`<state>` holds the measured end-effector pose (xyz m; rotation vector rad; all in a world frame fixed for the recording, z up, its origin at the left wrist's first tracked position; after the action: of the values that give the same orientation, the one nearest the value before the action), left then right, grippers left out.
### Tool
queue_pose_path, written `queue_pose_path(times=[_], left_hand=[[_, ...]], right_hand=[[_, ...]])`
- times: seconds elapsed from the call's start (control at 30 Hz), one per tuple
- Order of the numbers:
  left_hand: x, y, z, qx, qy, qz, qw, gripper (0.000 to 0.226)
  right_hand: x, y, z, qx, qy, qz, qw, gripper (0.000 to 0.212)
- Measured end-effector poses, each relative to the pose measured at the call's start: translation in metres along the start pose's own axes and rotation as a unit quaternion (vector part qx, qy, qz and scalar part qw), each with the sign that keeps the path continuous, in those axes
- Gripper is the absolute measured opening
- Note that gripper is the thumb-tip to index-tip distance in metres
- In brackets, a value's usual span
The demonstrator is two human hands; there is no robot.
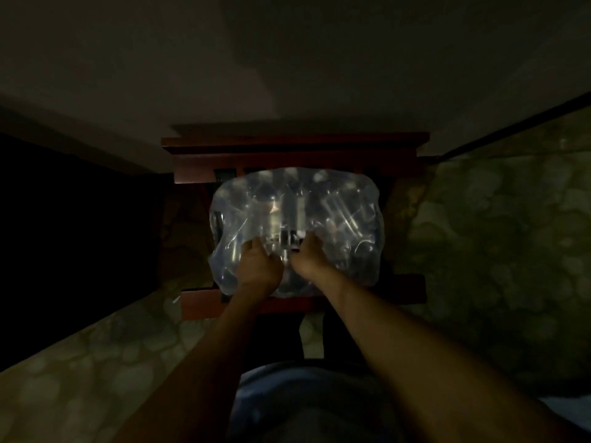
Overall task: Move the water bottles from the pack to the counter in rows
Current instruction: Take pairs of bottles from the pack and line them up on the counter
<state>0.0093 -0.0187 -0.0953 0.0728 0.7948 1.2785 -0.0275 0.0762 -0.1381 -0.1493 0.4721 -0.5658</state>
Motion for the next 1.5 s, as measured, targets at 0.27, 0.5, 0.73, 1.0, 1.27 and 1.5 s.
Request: queue_pose_path(times=[0.27,0.5,0.73,1.0,1.27,1.5], left_hand=[[0.008,-0.003,-0.018,-0.025,0.015,-0.023,0.999,0.042],[0.017,0.001,-0.029,-0.050,0.038,-0.059,0.996,0.058],[0.028,0.003,-0.034,-0.099,0.068,0.052,0.991,0.060],[0.015,-0.002,-0.041,-0.145,0.038,0.168,0.974,0.045],[-0.021,0.007,-0.019,-0.154,-0.091,0.276,0.945,0.048],[-0.023,-0.022,-0.027,-0.153,-0.209,0.403,0.878,0.094]], right_hand=[[0.006,-0.003,-0.033,0.032,0.035,-0.100,0.994,0.056],[0.013,-0.006,-0.046,0.050,0.107,-0.029,0.993,0.048],[0.009,0.003,-0.032,0.050,0.121,-0.009,0.991,0.063],[-0.025,-0.008,0.006,0.024,0.008,-0.050,0.998,0.038],[-0.069,-0.016,0.053,0.041,-0.075,-0.136,0.987,0.039],[-0.070,-0.021,0.082,0.062,-0.057,-0.102,0.991,0.048]])
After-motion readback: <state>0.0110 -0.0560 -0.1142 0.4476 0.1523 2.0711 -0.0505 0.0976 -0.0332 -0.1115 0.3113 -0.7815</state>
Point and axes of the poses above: each hand's wrist, its own z-axis away from the middle knuckle, its own x-axis out of the palm, y = z × x, the point moved 1 cm from there along -z, towards the middle knuckle, and after that the axes turned 12 degrees about z, right-handed, at the moved point
